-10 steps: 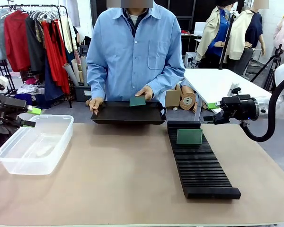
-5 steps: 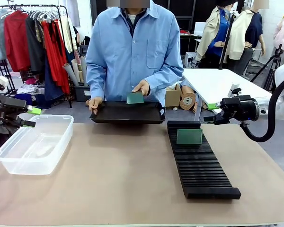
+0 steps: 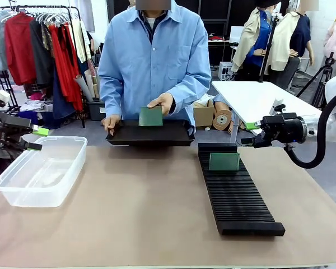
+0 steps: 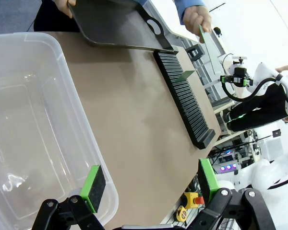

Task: Sort PCBs into racks and boxes based on the side picked up.
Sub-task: Pick up the Blank PCB handed by the Human.

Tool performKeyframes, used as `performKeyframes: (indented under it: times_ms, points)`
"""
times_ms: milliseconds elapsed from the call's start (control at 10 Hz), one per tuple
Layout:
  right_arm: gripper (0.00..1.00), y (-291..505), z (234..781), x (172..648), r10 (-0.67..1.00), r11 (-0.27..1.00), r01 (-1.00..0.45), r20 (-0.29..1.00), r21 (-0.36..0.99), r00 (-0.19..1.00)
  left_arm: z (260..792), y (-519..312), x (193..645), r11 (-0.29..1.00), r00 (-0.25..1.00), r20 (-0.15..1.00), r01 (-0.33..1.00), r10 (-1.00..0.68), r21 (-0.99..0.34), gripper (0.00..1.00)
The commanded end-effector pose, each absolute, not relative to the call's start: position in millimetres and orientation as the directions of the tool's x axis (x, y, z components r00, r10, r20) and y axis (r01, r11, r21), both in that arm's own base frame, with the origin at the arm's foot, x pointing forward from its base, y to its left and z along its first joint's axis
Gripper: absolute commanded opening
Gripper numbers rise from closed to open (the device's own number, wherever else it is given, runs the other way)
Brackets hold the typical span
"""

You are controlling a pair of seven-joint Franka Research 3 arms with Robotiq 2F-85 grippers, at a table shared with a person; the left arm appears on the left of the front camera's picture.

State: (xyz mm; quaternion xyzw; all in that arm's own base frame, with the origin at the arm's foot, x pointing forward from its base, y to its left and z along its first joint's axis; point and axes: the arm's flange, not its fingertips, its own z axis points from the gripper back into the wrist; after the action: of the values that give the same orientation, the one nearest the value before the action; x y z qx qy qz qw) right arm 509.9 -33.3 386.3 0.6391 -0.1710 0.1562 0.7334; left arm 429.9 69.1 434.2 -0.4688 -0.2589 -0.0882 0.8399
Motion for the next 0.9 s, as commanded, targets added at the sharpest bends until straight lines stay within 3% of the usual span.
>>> performKeyframes:
  times_ms: [0,800]
  points:
    - [1.0,-33,388,514,0.002,0.132,-0.47,0.474,0.873,0.88,435,69,428,0.553,0.848,0.522,0.392,0.093,-0.735,1.0]
    - [1.0,-33,388,514,0.002,0.132,-0.47,0.474,0.873,0.88,436,41,430,0.44,0.871,0.481,0.393,0.104,-0.807,1.0]
